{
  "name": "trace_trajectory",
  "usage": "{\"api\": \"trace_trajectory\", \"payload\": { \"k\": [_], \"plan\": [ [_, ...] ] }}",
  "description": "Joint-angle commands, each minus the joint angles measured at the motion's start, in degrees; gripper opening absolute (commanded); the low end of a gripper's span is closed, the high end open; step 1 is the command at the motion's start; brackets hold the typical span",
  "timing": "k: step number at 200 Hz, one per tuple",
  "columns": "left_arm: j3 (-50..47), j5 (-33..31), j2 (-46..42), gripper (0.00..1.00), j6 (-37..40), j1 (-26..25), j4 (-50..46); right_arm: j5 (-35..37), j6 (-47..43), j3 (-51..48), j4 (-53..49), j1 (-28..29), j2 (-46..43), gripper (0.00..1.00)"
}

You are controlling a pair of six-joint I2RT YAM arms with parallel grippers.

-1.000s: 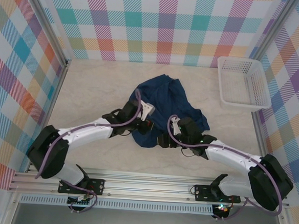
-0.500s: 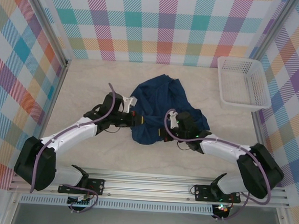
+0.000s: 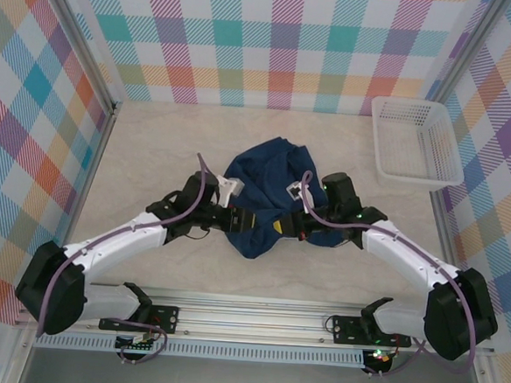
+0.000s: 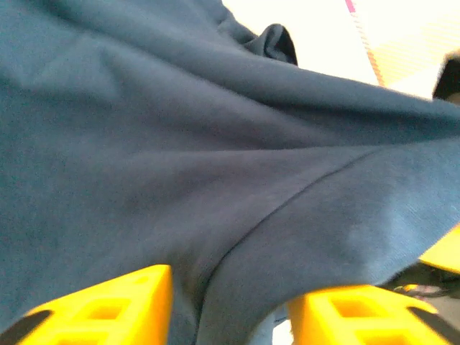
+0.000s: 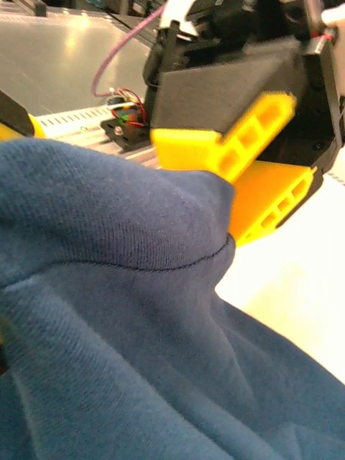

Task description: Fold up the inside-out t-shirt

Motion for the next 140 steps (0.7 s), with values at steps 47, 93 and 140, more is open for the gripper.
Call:
{"api": "trace_trajectory", "payload": {
  "k": [47,93,140],
  "plan": [
    [0.8,-19.7,-1.1,0.67,20.2,-10.7,-1.4,-4.8,-6.7,4.5,-9.4,-1.2,1.5,0.00],
    [-0.2,-14.5,-2.5,0.73,22.0,-11.7,1.7,-2.8,-6.8,5.2,-10.8,-1.8,1.9,0.00],
    [0.3,-12.7,0.4,0.83,24.6,-11.9,2.7,-2.8,-6.4,5.4,-10.8,-1.9,1.7,0.00]
  ]
}}
